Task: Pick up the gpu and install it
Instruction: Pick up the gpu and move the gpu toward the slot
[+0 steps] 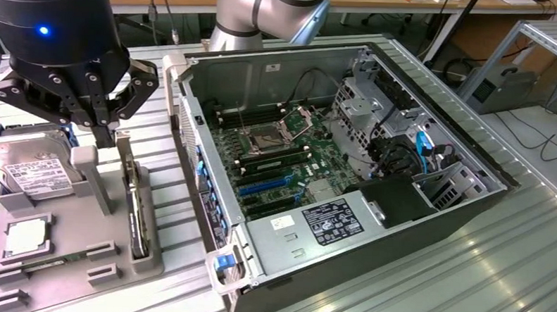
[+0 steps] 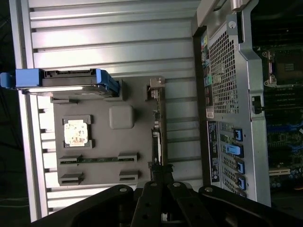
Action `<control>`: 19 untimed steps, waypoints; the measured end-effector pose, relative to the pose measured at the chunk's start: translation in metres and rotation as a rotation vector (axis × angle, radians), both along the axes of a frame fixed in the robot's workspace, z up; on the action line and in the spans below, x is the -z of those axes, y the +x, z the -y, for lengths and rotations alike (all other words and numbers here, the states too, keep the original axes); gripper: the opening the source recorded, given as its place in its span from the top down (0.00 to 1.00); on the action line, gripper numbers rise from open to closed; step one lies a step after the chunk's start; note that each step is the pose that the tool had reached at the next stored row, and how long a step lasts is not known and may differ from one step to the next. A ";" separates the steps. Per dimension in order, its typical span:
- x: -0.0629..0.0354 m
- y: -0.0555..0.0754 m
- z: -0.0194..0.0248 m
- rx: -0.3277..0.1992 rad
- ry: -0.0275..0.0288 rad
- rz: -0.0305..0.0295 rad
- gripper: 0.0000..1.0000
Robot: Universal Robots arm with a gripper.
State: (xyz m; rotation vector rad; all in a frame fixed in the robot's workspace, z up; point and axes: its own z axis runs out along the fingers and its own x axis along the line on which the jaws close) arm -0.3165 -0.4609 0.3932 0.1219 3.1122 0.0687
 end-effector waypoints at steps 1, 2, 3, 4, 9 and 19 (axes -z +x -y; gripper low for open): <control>0.0000 0.000 0.0000 0.000 0.0000 0.0000 0.89; 0.0000 0.000 0.0000 0.000 0.0000 0.0000 0.89; 0.0000 0.000 0.0000 0.000 0.0000 0.0000 0.89; 0.0000 0.000 0.0000 0.000 0.0000 0.0000 0.89; 0.0000 0.000 0.0000 0.000 0.0000 0.0000 0.83; 0.0016 0.000 0.0000 0.000 0.0002 0.0002 0.58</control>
